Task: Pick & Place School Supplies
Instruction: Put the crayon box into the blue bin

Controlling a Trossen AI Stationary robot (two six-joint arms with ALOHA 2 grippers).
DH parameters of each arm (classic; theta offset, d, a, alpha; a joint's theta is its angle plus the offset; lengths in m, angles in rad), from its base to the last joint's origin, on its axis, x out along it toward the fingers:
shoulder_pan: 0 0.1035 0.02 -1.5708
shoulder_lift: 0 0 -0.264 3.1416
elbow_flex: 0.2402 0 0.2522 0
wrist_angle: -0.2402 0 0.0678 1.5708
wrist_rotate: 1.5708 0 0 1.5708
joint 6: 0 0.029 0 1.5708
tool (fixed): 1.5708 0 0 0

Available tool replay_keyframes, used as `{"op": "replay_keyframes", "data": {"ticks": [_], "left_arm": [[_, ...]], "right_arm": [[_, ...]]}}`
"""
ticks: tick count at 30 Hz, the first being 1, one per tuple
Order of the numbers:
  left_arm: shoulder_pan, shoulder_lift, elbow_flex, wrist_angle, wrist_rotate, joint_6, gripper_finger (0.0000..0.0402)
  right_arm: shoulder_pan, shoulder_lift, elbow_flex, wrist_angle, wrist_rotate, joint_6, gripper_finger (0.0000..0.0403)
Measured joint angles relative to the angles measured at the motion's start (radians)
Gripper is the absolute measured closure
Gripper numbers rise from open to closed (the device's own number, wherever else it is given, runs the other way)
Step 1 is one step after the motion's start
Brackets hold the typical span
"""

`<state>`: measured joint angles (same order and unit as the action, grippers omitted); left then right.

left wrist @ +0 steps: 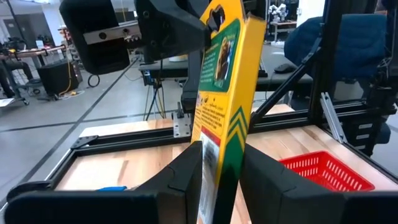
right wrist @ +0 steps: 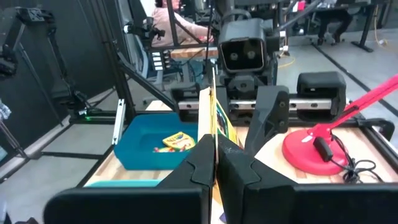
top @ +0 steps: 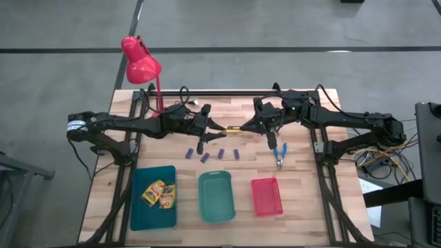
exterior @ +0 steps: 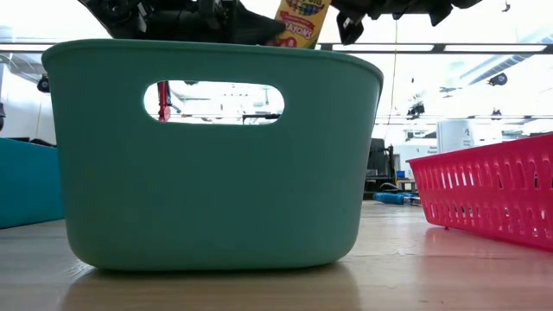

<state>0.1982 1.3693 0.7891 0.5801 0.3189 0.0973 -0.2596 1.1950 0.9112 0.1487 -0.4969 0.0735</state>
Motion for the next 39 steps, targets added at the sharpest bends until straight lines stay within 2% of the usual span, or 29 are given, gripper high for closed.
{"op": "replay_keyframes", "data": {"ticks": [18,21,28,39], "left_arm": [[0.000,0.000,0.000,0.005,-0.044,0.004,0.0299],[0.000,0.000,0.000,0.005,-0.039,0.004,0.0310],[0.000,0.000,0.000,0.004,0.005,0.014,0.0367],[0.000,0.000,0.000,0.003,0.025,0.009,0.0358]], "right_arm": [[0.000,0.000,0.000,0.013,0.000,-0.006,0.0394],[0.000,0.000,0.000,0.013,0.000,-0.006,0.0394],[0.000,0.000,0.000,0.014,0.000,-0.006,0.0394],[0.000,0.000,0.000,0.014,0.000,0.006,0.0394]]}}
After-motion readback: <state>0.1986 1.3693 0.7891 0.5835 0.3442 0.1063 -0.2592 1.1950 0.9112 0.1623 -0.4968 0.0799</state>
